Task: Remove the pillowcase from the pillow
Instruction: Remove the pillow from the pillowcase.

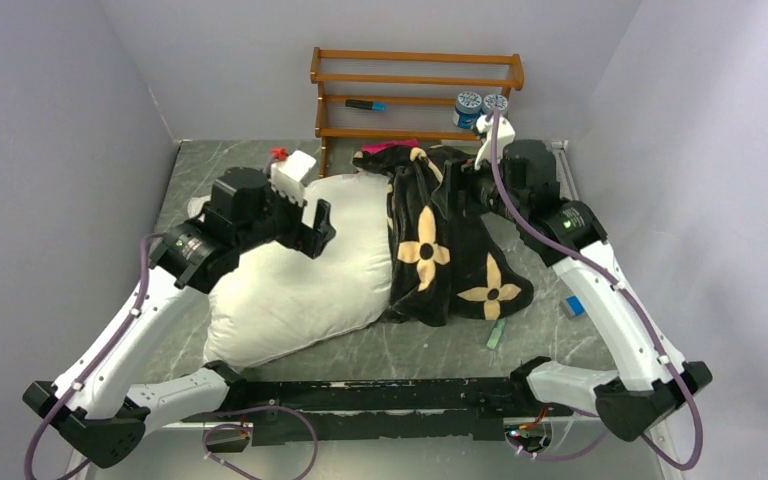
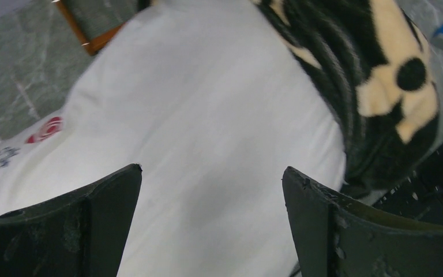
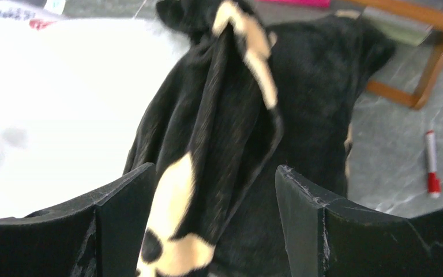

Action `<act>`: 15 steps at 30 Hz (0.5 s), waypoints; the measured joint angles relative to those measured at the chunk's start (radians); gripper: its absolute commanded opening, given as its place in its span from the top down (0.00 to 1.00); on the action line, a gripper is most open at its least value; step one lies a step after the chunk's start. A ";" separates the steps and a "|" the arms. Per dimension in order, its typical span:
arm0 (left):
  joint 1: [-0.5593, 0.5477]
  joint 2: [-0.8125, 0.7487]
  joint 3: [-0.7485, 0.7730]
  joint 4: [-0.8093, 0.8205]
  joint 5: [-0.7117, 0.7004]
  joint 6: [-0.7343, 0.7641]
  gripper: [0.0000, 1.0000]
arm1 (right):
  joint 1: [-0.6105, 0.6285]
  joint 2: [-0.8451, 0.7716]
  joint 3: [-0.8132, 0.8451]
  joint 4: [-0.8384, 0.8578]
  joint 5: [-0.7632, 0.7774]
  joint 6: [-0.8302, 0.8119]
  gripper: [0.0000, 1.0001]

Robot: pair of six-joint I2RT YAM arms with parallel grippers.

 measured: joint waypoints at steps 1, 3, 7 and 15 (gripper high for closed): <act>-0.033 -0.006 -0.011 0.006 -0.008 0.000 0.04 | 0.016 -0.021 -0.023 -0.011 0.009 0.013 0.22; -0.102 -0.015 -0.037 0.020 -0.030 -0.002 0.04 | 0.057 -0.058 -0.070 -0.017 0.025 0.042 0.22; -0.240 -0.023 -0.121 0.047 -0.065 -0.022 0.04 | 0.219 -0.146 -0.204 -0.013 0.092 0.140 0.20; -0.372 -0.057 -0.226 0.072 -0.163 -0.050 0.04 | 0.445 -0.246 -0.346 -0.042 0.271 0.332 0.09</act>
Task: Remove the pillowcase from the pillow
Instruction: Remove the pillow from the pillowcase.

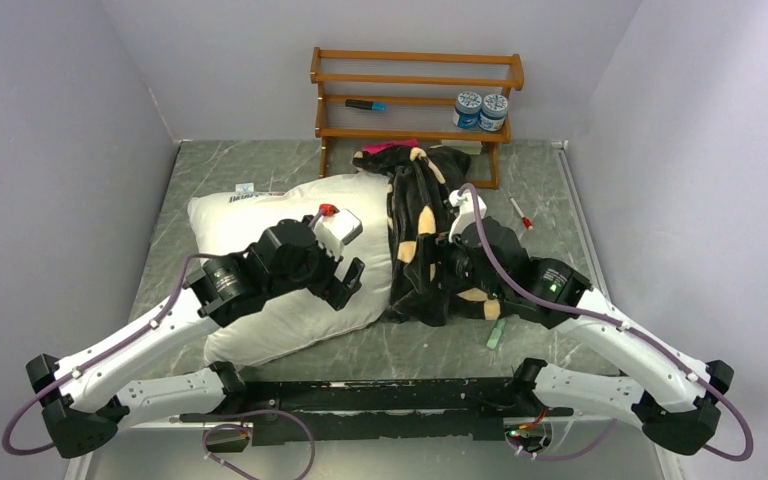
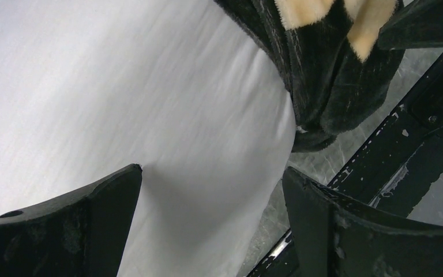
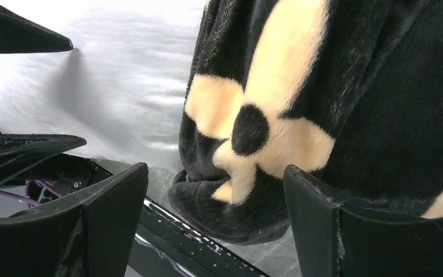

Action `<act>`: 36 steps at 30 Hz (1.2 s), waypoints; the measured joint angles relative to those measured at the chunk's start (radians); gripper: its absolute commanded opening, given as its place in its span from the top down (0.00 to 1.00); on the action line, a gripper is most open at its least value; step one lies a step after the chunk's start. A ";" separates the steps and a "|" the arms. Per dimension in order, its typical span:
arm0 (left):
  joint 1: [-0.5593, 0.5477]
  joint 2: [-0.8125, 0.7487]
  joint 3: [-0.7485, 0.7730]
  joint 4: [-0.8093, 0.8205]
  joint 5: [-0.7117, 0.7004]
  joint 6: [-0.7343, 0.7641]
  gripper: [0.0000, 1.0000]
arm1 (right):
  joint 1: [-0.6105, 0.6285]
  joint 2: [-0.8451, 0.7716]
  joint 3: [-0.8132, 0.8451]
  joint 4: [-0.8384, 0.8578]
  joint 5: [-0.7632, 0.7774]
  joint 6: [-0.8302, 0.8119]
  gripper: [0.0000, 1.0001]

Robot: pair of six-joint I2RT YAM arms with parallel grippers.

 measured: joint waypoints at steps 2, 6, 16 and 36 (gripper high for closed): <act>-0.018 -0.016 -0.022 0.016 -0.017 -0.001 0.04 | 0.029 -0.001 -0.005 -0.007 0.028 0.034 0.08; -0.045 -0.045 -0.065 0.037 -0.050 -0.002 0.04 | 0.100 0.002 -0.047 -0.018 0.089 0.109 0.06; -0.104 -0.041 -0.103 0.097 -0.102 0.000 0.03 | 0.125 0.115 -0.129 -0.006 0.216 0.180 0.03; -0.360 0.077 -0.106 0.134 -0.354 0.005 0.03 | 0.095 0.148 -0.132 0.047 0.293 0.061 1.00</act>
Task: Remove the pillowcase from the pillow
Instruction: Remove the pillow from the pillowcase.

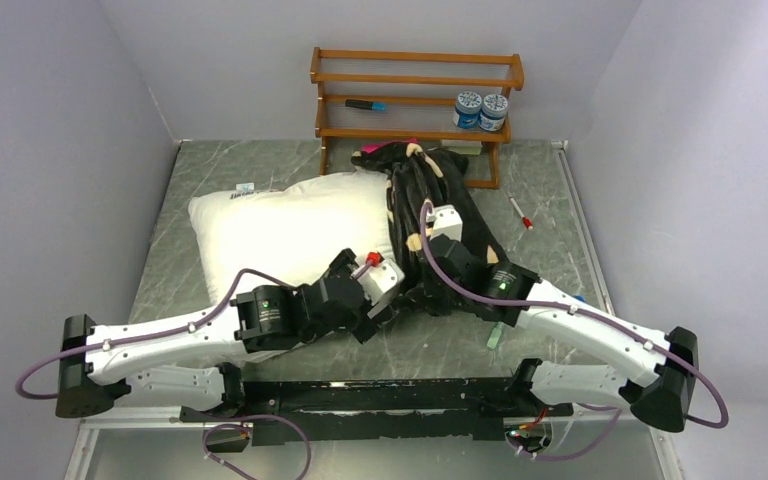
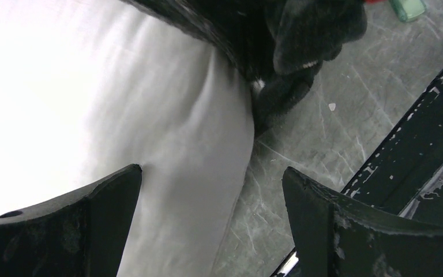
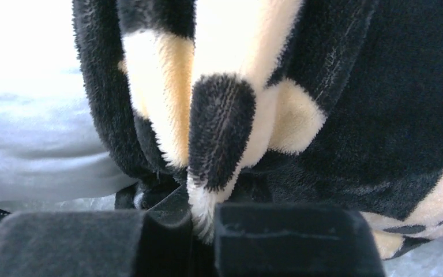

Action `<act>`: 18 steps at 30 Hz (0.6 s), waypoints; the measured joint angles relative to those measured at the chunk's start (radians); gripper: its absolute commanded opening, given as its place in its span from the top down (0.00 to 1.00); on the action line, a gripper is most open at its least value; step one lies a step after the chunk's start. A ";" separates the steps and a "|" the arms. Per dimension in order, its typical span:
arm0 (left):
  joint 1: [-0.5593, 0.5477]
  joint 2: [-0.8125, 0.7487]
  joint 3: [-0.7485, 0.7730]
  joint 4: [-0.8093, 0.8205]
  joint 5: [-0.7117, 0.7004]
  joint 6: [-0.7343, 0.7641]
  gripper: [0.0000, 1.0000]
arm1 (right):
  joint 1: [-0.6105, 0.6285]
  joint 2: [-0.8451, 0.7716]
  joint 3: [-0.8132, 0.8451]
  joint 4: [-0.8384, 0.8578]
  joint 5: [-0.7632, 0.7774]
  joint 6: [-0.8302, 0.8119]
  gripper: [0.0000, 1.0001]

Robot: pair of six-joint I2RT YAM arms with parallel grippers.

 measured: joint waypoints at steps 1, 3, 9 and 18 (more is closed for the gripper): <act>-0.012 0.008 0.000 0.000 -0.017 0.003 0.03 | -0.008 -0.006 0.003 0.002 -0.003 -0.008 1.00; -0.035 0.029 0.000 0.004 -0.050 0.018 0.04 | -0.018 -0.019 0.016 0.007 -0.013 -0.029 1.00; -0.080 0.103 -0.002 0.024 -0.136 0.066 0.04 | -0.029 -0.024 0.060 0.011 -0.044 -0.076 1.00; -0.079 0.174 -0.078 0.127 -0.260 0.196 0.04 | -0.034 -0.034 0.086 0.007 -0.069 -0.104 1.00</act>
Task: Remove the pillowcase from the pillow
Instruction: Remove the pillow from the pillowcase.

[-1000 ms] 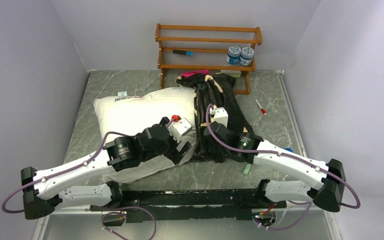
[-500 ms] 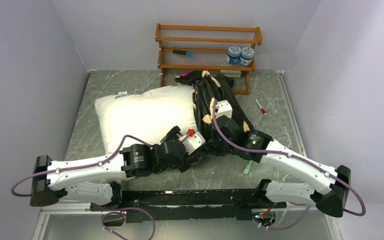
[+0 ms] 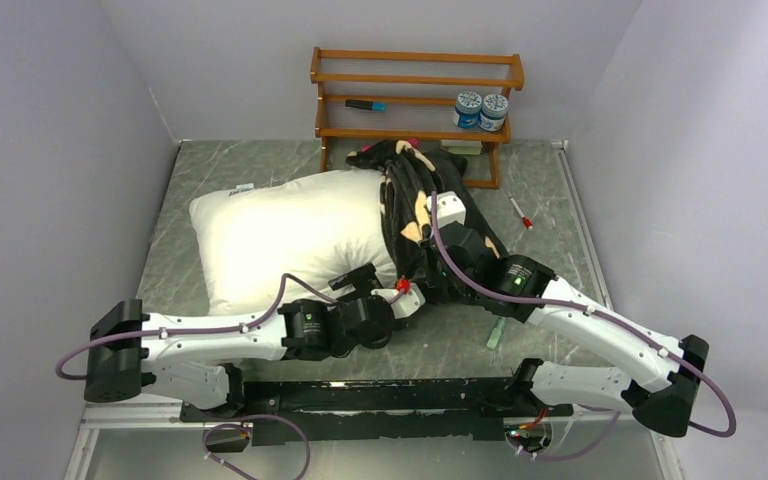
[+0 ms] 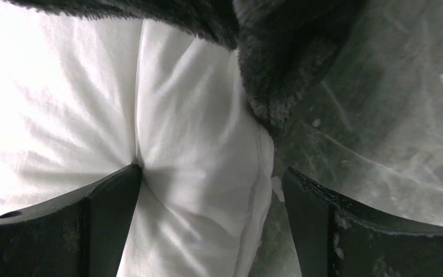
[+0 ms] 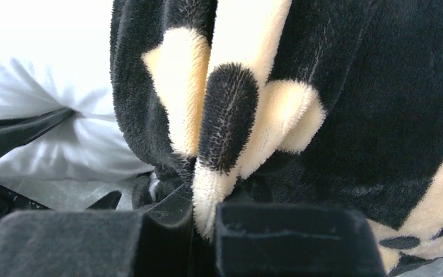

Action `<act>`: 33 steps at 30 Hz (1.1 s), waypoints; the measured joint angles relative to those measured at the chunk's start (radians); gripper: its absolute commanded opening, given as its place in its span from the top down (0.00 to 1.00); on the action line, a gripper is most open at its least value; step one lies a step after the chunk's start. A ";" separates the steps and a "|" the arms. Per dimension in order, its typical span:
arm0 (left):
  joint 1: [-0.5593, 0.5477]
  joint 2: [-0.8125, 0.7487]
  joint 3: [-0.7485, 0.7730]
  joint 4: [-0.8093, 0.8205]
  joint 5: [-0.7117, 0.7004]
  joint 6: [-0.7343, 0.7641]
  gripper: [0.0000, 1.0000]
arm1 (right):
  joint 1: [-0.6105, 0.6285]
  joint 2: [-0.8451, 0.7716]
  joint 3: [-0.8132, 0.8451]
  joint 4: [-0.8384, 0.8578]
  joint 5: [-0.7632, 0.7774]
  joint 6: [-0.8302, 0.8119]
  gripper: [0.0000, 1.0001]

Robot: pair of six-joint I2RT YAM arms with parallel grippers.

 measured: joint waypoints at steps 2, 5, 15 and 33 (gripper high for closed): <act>0.021 0.014 -0.018 0.017 -0.004 0.013 0.03 | -0.001 -0.003 0.006 -0.005 -0.006 -0.003 1.00; 0.074 0.018 -0.035 0.048 0.008 0.030 0.04 | -0.002 -0.011 0.014 -0.010 -0.007 -0.008 1.00; 0.192 0.021 -0.050 0.120 0.063 0.021 0.61 | -0.015 -0.033 0.053 -0.045 0.012 -0.025 1.00; 0.300 -0.067 0.037 -0.009 0.111 -0.043 0.95 | -0.156 -0.058 0.056 -0.034 0.016 -0.136 1.00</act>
